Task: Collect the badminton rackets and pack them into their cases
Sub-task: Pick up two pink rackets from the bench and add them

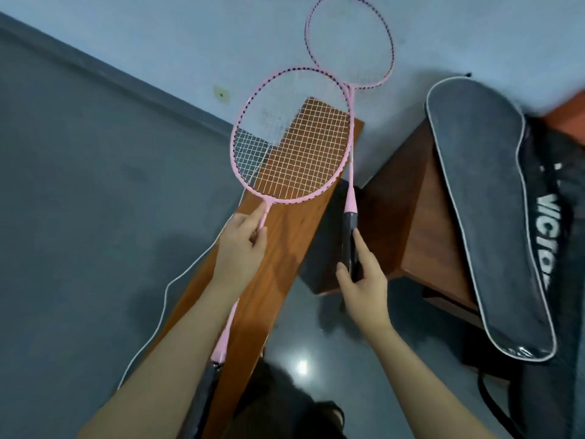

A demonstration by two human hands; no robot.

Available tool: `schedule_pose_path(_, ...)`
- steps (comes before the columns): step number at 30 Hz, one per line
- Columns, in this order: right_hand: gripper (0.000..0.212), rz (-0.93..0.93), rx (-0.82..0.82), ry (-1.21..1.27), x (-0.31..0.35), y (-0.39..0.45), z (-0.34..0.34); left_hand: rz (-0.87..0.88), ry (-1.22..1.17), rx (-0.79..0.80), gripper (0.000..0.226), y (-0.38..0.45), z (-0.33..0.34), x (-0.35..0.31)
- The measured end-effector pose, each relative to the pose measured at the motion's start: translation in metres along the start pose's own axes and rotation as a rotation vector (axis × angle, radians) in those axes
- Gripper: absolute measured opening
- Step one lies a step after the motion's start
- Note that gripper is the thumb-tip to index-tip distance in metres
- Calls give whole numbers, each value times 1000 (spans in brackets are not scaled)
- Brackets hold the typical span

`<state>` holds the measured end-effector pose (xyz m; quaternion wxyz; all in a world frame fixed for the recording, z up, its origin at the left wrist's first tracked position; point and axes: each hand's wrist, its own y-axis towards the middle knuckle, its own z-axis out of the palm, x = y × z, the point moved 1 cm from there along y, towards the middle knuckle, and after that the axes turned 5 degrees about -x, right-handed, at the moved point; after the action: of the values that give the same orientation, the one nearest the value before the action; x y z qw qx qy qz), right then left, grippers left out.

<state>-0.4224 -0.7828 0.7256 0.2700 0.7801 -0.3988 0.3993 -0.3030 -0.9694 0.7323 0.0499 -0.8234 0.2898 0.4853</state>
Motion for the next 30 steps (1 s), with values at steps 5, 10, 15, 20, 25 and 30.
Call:
schedule_pose_path(5, 65, -72, -132, 59, 6, -8, -85, 165, -154, -62, 43, -14, 21, -92)
schedule_pose_path(10, 66, -132, -262, 55, -14, -42, -193, 275, -191, -39, 44, -64, 58, -187)
schedule_pose_path(15, 65, -137, -389, 22, -45, -90, -302, 421, -213, 24, 46, -130, 111, -274)
schedule_pose_path(20, 66, -77, -480, -52, -74, -117, -397, 505, -267, 100, 46, -175, 174, -355)
schedule_pose_path(25, 64, -59, -569, -58, -111, -126, -469, 547, -305, 187, 47, -196, 243, -419)
schedule_pose_path(30, 61, -5, -639, -70, -150, -104, -527, 568, -319, 230, 43, -193, 317, -464)
